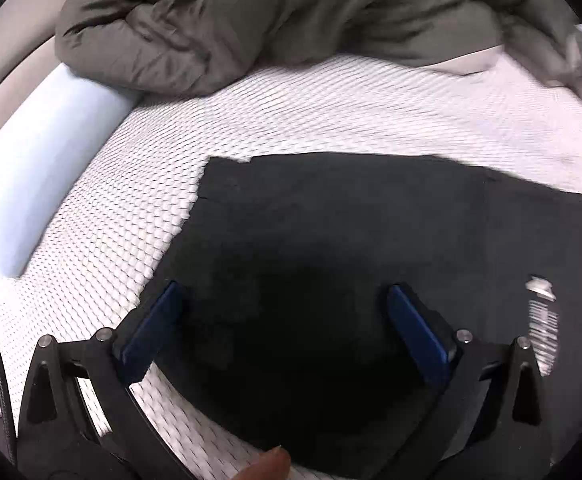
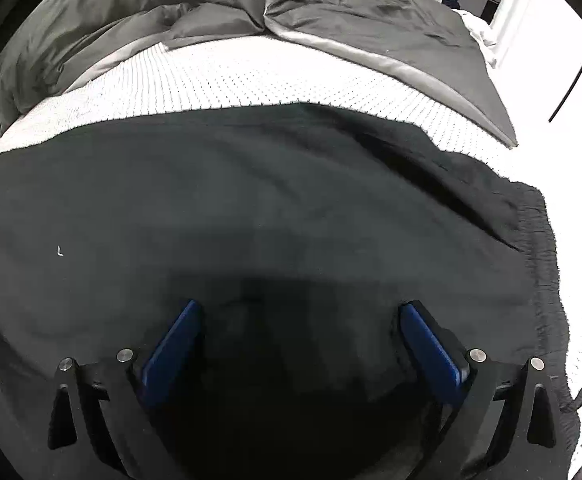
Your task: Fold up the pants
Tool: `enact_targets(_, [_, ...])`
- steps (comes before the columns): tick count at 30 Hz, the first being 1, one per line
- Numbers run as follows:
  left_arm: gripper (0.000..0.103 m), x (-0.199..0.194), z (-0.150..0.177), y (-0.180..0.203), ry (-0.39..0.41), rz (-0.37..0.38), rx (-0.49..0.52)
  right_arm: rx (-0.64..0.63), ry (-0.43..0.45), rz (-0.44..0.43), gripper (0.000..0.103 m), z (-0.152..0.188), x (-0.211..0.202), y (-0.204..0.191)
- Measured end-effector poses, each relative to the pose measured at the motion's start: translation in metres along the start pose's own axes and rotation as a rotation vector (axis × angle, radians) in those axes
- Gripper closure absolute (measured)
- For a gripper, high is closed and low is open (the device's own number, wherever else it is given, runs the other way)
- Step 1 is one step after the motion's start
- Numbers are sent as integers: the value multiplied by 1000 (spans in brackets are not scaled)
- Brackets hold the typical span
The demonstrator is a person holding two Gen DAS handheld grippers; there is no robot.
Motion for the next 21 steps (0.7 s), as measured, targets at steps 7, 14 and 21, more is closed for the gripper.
enact_targets(7, [1, -68, 18, 156, 108, 315, 209, -68, 27, -175, 2, -6, -27, -65])
enact_targets(14, [0, -49, 49, 253, -1, 319, 371, -177, -39, -146, 3, 21, -13, -82])
enact_targets(21, [0, -43, 56, 206, -4, 277, 261, 50, -38, 89, 1, 26, -5, 67])
Point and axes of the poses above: each gripper's, at about its wrist camera, not at the fingertips, and x roughly the way its jaws point, y to its right, z to its underside, the point moved 8 cm from there along x, roughly the way its jaws point, and after that the axes turned 7 degrees about x, right-handed, at the moved point
